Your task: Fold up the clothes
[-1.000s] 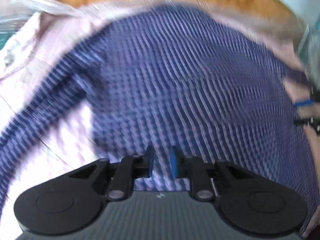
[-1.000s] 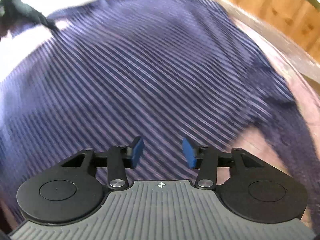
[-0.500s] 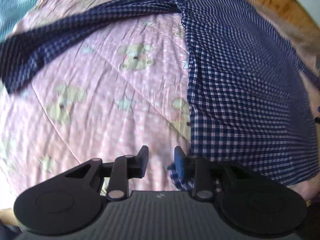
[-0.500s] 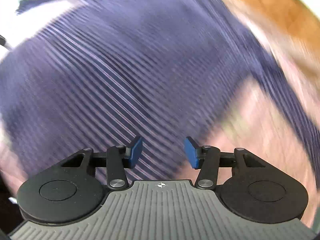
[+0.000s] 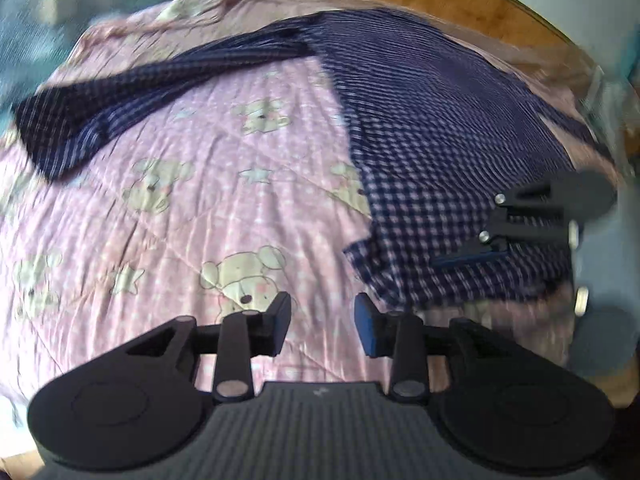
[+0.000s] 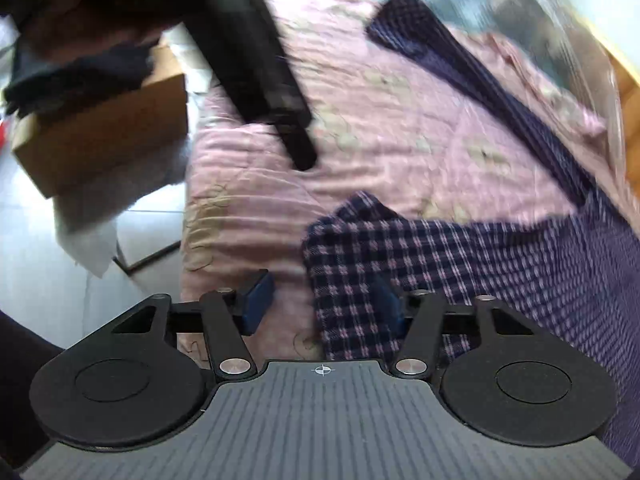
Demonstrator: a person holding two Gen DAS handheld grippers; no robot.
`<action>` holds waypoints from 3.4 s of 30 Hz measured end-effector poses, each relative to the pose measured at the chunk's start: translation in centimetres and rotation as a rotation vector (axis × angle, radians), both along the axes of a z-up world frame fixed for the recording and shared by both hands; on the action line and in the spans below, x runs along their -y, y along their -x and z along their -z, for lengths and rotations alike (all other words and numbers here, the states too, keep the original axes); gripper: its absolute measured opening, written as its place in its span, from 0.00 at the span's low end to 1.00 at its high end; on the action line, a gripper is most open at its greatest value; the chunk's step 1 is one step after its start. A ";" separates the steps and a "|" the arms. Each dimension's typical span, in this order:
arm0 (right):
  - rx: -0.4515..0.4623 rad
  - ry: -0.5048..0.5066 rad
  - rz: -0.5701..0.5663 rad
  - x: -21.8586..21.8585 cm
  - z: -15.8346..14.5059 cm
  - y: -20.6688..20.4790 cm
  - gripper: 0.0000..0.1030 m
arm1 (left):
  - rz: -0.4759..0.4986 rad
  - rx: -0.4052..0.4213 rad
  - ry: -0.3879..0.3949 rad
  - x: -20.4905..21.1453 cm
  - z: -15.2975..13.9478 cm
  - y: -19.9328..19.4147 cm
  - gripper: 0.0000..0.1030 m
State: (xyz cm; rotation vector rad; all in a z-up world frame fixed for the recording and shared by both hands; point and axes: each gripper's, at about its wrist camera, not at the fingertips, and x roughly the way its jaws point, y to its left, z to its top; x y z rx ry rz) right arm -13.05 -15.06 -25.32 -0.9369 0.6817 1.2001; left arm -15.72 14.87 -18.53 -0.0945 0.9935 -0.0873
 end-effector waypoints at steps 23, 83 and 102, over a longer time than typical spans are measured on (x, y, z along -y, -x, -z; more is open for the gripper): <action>-0.211 -0.226 0.587 3.7 -1.8 -8.0 0.23 | -0.450 -0.140 0.749 -5.7 7.0 -2.4 0.03; -0.100 -0.010 0.787 9.0 -3.2 -25.5 0.75 | -1.294 0.038 1.007 -32.3 6.8 -14.2 0.97; -0.309 -0.011 0.801 -19.6 3.1 -35.3 0.76 | -0.609 0.041 0.521 -34.0 6.5 -18.0 0.22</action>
